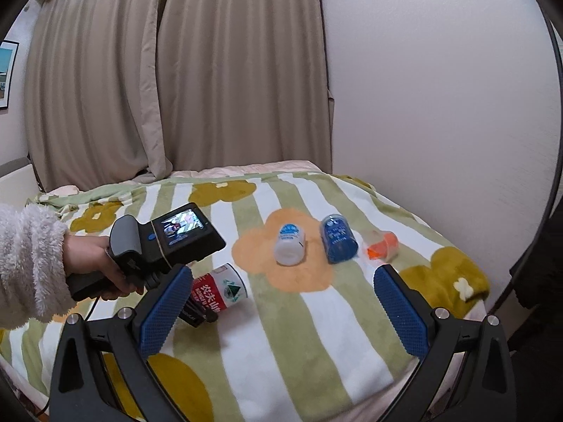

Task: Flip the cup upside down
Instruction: 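Tip the red-label bottle onto its side with the left tool and release, then grasp the lying red-label bottle around its label with the right tool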

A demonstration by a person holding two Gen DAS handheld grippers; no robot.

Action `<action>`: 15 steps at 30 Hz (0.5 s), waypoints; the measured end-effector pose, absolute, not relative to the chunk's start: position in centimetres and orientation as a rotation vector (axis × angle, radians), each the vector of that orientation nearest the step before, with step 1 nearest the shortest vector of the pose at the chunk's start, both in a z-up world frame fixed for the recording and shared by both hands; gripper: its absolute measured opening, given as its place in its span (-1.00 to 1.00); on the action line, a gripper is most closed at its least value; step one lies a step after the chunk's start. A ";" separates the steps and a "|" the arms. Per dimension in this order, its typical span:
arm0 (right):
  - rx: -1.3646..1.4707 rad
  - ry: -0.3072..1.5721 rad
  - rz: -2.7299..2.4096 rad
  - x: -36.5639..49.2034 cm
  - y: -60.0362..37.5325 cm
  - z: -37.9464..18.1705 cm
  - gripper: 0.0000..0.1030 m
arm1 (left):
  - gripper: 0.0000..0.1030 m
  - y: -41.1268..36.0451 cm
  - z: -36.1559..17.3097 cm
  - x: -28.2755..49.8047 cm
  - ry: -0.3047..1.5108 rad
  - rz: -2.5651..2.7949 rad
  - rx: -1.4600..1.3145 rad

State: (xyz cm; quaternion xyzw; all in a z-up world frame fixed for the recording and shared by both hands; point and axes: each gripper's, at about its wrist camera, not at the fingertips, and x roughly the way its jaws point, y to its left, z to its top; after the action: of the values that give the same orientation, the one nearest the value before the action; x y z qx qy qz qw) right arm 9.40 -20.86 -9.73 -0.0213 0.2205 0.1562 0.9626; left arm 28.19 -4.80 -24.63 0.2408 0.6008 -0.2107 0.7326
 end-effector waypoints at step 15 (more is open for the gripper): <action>-0.377 0.520 0.623 13.1 -18.8 -9.1 0.99 | 0.99 -0.4 -17.8 24.0 1.138 -0.442 0.371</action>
State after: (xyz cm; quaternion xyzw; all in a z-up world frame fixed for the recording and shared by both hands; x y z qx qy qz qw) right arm 13.14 -18.78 -9.15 -0.1823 0.2515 0.3013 0.9015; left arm 23.96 -0.38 -17.79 0.1732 0.5310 -0.2064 0.8034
